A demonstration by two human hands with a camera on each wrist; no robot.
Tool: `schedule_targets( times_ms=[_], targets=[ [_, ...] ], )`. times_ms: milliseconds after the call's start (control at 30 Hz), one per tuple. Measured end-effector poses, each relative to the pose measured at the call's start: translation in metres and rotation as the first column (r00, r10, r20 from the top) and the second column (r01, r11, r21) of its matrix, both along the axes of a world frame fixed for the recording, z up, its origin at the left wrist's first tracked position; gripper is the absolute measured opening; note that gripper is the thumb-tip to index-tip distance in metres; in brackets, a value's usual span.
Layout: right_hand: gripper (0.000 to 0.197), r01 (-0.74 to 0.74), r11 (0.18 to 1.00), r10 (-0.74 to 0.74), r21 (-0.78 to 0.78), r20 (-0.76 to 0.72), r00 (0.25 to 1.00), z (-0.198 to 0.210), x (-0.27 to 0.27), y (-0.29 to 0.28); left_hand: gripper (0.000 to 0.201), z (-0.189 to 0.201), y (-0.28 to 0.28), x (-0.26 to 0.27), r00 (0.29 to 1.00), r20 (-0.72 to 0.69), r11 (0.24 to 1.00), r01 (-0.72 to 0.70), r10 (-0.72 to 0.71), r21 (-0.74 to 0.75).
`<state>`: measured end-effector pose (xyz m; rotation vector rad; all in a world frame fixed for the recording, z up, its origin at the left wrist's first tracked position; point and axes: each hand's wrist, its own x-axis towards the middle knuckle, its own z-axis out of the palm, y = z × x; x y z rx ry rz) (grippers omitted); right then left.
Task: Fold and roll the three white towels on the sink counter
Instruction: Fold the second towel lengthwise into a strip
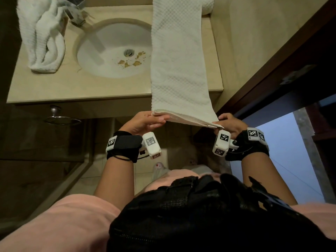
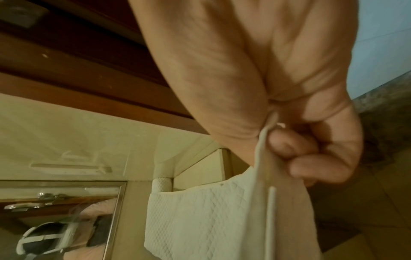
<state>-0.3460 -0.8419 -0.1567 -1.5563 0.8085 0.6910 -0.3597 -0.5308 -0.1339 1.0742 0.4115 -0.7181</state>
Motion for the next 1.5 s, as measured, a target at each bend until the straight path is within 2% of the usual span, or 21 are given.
schedule_targets(
  times_ms=[133,300,367,467,500,533,567,600,667,700,800,867,967,1133,1267,1400,1500],
  targets=[
    [0.029,0.038,0.983,-0.04,0.178,0.007,0.999,0.01,0.004,-0.004,0.018,0.005,0.003,0.01,0.996,0.063,0.993,0.061,-0.067,0.102],
    [0.015,-0.093,0.94,0.08,0.329,0.052,0.995,0.021,0.004,-0.008,0.014,0.005,0.001,0.014,0.992,0.086,0.963,0.071,-0.097,0.26],
    [0.019,-0.064,0.926,0.041,0.372,0.071,0.997,0.022,0.003,-0.007,0.011,0.002,0.003,0.012,0.991,0.077,0.949,0.077,-0.105,0.307],
    [0.029,0.052,0.899,-0.095,0.434,0.079,0.992,0.016,0.002,-0.007,0.014,0.002,0.005,0.01,0.992,0.034,0.917,0.097,-0.119,0.387],
    [0.025,0.09,0.882,-0.131,0.462,0.057,0.99,0.014,0.002,-0.007,0.014,0.002,0.005,0.011,0.994,0.019,0.919,0.09,-0.106,0.385],
    [0.013,0.11,0.853,-0.153,0.51,0.042,0.987,0.014,0.003,-0.005,0.013,0.002,0.005,0.011,0.997,0.004,0.931,0.076,-0.083,0.358],
    [0.016,0.116,0.83,-0.167,0.545,0.044,0.985,0.014,0.003,-0.004,0.012,0.002,0.005,0.012,0.999,-0.018,0.948,0.052,-0.048,0.315],
    [0.027,0.113,0.814,-0.17,0.57,0.048,0.984,0.012,0.004,-0.003,0.011,0.002,0.005,0.013,0.999,-0.044,0.962,0.021,-0.01,0.273],
    [0.028,0.118,0.81,-0.193,0.574,0.07,0.979,0.014,0.003,-0.002,0.013,0.0,0.004,0.014,0.992,-0.088,0.974,-0.066,0.087,0.218],
    [0.036,0.103,0.819,-0.186,0.564,0.092,0.978,0.016,0.003,-0.003,0.015,-0.001,0.002,0.015,0.984,-0.106,0.973,-0.122,0.144,0.195],
    [0.046,-0.022,0.838,-0.103,0.545,0.197,0.975,0.021,0.0,-0.001,0.016,0.002,-0.004,0.017,0.952,-0.154,0.96,-0.246,0.265,0.134],
    [0.046,0.027,0.861,-0.15,0.508,0.202,0.968,0.02,-0.001,0.001,0.017,0.004,-0.007,0.02,0.942,-0.173,0.955,-0.269,0.288,0.127],
    [0.03,0.077,0.92,-0.162,0.385,0.195,0.967,0.013,-0.001,0.003,0.013,0.003,-0.01,0.021,0.932,-0.209,0.949,-0.263,0.297,0.174],
    [0.019,0.169,0.929,-0.208,0.33,0.086,0.974,-0.004,-0.003,0.006,0.022,-0.003,-0.014,0.018,0.948,-0.198,0.931,-0.179,0.25,0.318],
    [0.028,0.218,0.921,-0.226,0.322,-0.014,0.974,-0.012,-0.005,0.009,0.024,-0.008,-0.019,0.015,0.948,-0.192,0.915,-0.173,0.255,0.364],
    [0.013,0.297,0.903,-0.278,0.311,-0.106,0.955,-0.014,-0.006,0.012,0.019,-0.012,-0.023,0.013,0.954,-0.202,0.897,-0.116,0.22,0.427],
    [0.024,0.324,0.913,-0.295,0.248,-0.144,0.944,-0.015,-0.007,0.013,0.022,-0.014,-0.022,0.012,0.965,-0.213,0.885,-0.039,0.155,0.464]
  ],
)
